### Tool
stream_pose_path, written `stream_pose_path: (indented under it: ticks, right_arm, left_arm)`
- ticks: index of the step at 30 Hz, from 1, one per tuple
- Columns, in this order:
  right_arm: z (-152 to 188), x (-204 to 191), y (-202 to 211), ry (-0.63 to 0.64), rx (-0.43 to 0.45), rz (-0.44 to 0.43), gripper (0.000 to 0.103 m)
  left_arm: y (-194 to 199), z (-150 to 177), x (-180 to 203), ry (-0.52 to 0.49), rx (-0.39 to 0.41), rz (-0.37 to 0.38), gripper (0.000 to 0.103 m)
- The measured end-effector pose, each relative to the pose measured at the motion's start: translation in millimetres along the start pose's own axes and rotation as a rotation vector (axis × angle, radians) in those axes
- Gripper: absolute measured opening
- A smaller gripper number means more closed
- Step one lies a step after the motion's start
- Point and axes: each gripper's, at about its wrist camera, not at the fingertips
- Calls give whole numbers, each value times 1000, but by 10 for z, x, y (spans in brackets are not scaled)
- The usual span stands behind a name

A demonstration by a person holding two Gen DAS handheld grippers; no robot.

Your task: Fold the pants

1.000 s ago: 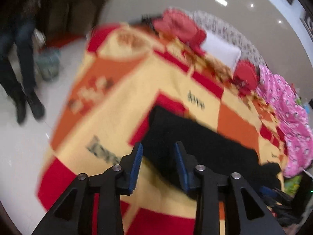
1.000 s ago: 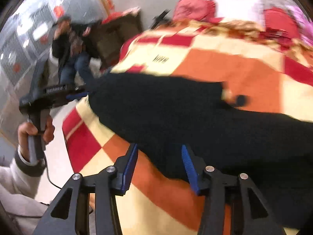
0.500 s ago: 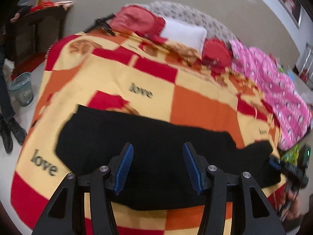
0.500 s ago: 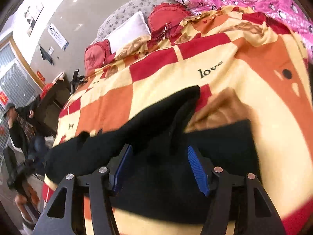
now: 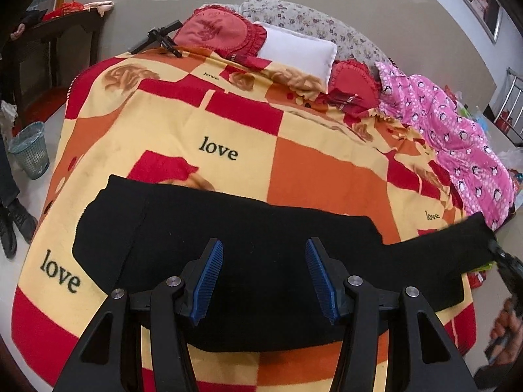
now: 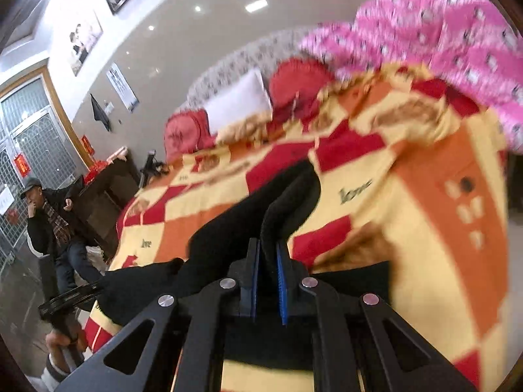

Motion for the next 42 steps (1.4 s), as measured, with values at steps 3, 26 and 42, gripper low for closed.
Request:
stream_pose_path:
  ticks: [3, 26, 42]
  right_arm:
    - [87, 114, 228, -10, -14, 63, 9]
    - [151, -466, -680, 118, -237, -4, 53]
    - [145, -1711, -1910, 279, -330, -194, 58]
  left_arm:
    - [-15, 55, -15, -6, -12, -2, 53]
    - [-21, 17, -188, -28, 17, -119, 55]
    - [33, -28, -604, 51, 73, -220, 56]
Point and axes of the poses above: each gripper's, at about its wrist camera, not at the fingertips, and y roughly against the way its jaws point, x to its right, z to its underside, and after that the axes turned 14 degrees about y, right-handed
